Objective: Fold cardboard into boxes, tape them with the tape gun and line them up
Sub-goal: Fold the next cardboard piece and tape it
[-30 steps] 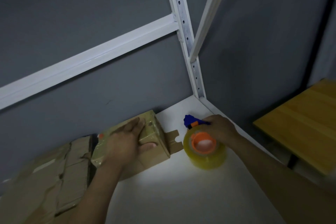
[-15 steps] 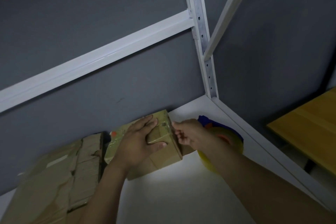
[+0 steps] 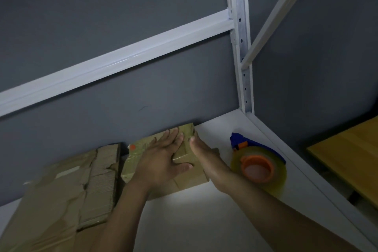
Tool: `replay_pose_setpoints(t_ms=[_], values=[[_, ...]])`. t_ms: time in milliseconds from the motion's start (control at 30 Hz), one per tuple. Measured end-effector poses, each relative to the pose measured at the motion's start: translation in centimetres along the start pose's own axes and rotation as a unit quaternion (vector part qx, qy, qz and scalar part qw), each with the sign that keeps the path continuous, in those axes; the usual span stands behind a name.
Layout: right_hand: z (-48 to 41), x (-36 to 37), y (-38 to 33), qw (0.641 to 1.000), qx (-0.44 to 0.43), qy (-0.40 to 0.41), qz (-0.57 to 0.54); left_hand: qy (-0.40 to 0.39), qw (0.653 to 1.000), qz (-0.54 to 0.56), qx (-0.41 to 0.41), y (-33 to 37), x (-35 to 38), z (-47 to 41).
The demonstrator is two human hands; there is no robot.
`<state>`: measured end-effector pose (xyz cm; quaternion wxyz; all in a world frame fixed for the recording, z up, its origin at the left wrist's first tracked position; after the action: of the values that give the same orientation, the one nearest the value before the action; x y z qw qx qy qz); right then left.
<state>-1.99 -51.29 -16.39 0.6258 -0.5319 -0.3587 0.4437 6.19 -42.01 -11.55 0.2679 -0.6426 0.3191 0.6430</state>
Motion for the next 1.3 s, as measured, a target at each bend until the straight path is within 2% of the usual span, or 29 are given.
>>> replay_pose_setpoints(t_ms=[67,133,267,367,467,533,567,633,700,767,800,933,1033,1100,1200,1267,1300], values=[[-0.1,-0.3,1.9,0.995,0.058,0.018,-0.079,-0.007,1.0,-0.027,-0.001,0.1,0.1,0.0],[-0.2,-0.3,2.3,0.993,0.098,0.02,-0.067,-0.005,0.999,-0.044,-0.004,0.2,0.1,0.1],[-1.5,0.4,-0.1,0.995,-0.035,0.019,0.088,-0.022,0.998,-0.055,0.005,0.3,0.1,0.5],[-1.4,-0.1,-0.8,0.986,-0.072,0.023,0.15,-0.048,0.997,-0.063,0.001,-1.5,-0.2,0.9],[-1.4,-1.2,-2.1,0.977,-0.097,0.005,0.189,-0.056,0.994,-0.071,-0.066,-6.2,-0.8,2.1],[-1.6,-2.0,-3.4,0.961,-0.129,0.029,0.242,-0.053,0.993,-0.014,-0.106,-8.5,-0.9,3.4],[-1.6,-2.3,-4.3,0.942,-0.161,0.056,0.288,-0.044,0.992,0.025,-0.119,-8.9,-0.8,3.9],[-1.4,-1.7,-5.8,0.868,-0.262,0.099,0.409,-0.012,0.988,0.055,-0.147,-8.6,-0.8,4.7],[-0.6,0.5,-6.7,0.792,-0.381,0.059,0.473,0.029,0.983,0.039,-0.178,-7.9,-0.9,5.2],[0.0,1.6,-6.6,0.747,-0.454,0.047,0.482,0.032,0.979,0.028,-0.201,-7.2,-1.0,5.7],[-0.2,1.5,-6.6,0.741,-0.466,0.055,0.48,0.021,0.979,0.035,-0.2,-6.9,-1.0,6.0],[-3.1,-0.8,-6.6,0.746,-0.402,0.056,0.528,0.014,0.989,0.104,-0.103,-4.8,-2.0,7.2],[-3.9,-2.5,-6.0,0.727,-0.358,0.023,0.586,0.094,0.986,0.12,-0.066,-3.3,-2.2,7.0],[-3.0,-4.0,-5.6,0.756,-0.329,0.022,0.565,0.149,0.977,0.126,-0.085,-2.5,-1.7,6.6],[-0.5,-8.3,-3.0,0.807,-0.232,0.068,0.539,0.205,0.969,0.103,-0.089,-0.5,-0.7,5.8],[1.3,-11.8,-0.1,0.851,-0.132,0.092,0.5,0.231,0.962,0.116,-0.094,0.1,-0.2,5.5],[2.1,-13.2,1.4,0.86,-0.077,0.09,0.496,0.242,0.959,0.111,-0.096,0.2,-0.1,5.3]])
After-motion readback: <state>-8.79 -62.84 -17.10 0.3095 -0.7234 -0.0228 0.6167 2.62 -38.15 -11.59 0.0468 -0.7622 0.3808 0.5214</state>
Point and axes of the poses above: each hand's wrist, its own z-axis away from the middle knuckle, its own x-axis out of the palm, y = z × x, the point moved 7 cm from there along -z, towards the middle knuckle, and after that the axes turned 7 degrees about -x, right-handed, at the moved point
